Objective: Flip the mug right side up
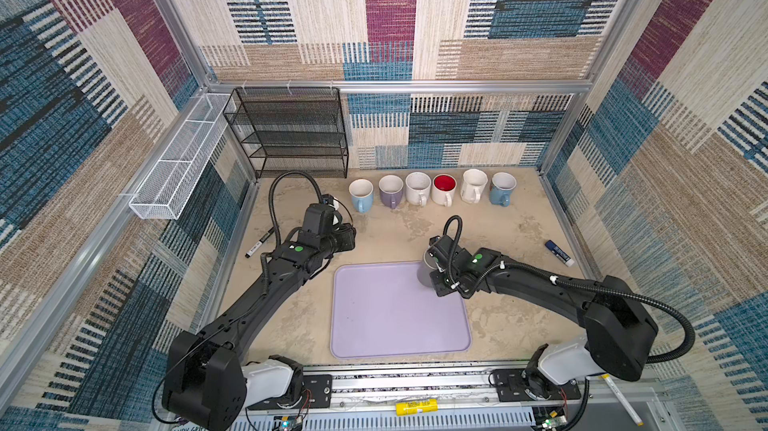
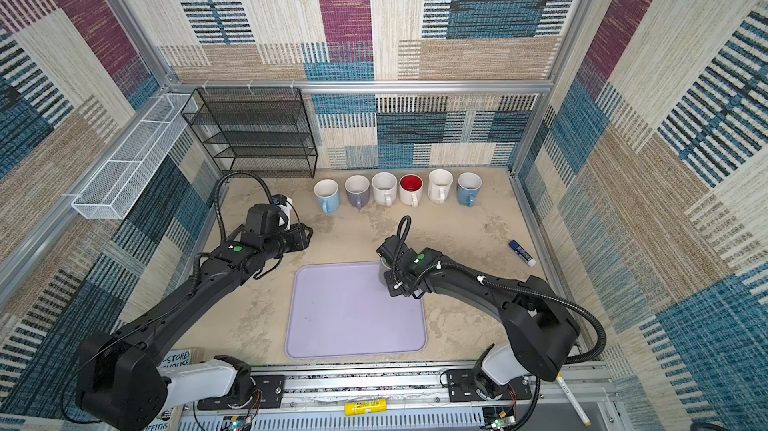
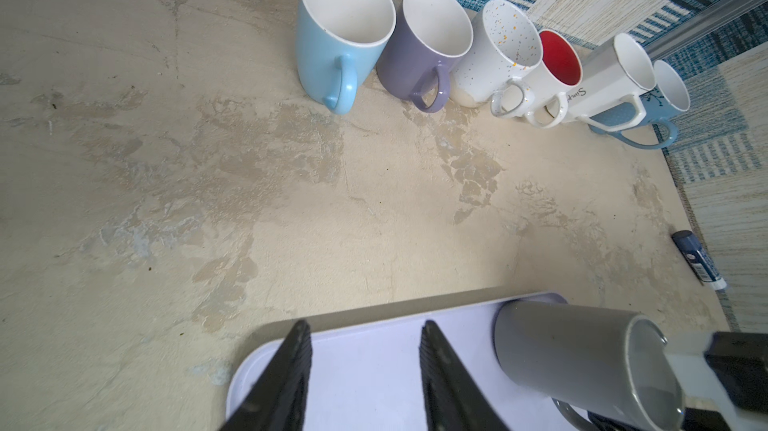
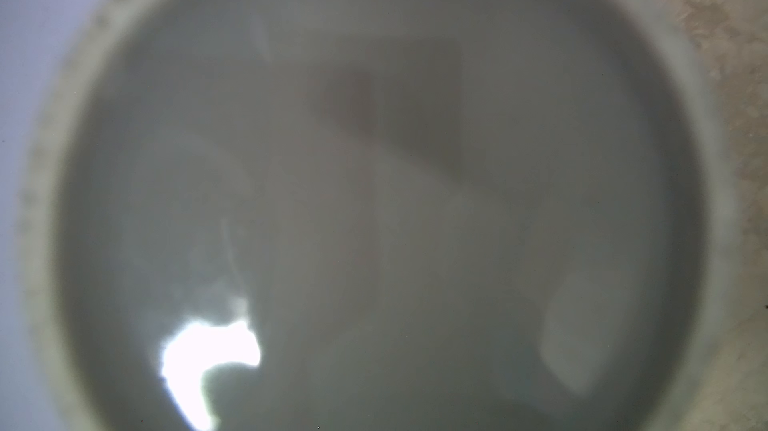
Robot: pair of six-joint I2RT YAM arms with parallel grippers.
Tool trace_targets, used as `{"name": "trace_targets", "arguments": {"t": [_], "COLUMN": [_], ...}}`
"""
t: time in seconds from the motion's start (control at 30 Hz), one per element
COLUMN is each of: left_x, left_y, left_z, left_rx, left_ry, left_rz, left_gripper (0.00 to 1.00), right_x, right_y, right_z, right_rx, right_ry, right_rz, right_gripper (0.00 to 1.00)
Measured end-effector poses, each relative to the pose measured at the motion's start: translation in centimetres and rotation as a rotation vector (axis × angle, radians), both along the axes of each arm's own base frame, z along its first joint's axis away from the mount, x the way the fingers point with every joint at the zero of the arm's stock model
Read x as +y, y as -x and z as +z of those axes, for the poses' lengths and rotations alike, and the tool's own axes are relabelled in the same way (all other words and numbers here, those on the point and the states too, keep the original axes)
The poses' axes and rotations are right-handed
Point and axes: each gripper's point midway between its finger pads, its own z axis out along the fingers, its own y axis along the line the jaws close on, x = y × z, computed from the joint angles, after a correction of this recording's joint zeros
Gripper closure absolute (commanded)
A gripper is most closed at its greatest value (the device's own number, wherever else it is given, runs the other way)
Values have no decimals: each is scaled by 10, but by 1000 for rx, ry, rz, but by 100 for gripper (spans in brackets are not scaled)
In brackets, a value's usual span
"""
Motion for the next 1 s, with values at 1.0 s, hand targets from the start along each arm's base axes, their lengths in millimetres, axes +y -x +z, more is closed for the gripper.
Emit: {"name": "trace_targets", "arguments": {"t": [1.0], "left_x": [-9], "left_y": [13], "left_z": [19], "left_rx": [-34], "left_ry": [63], "left_rz": [-62], "left_gripper": [57], "right_x": [26], "right_y": [-23], "right_z": [56], "right_rx": [-183], "right_ry": [-189], "right_rz": [61], "right_gripper": [100]}}
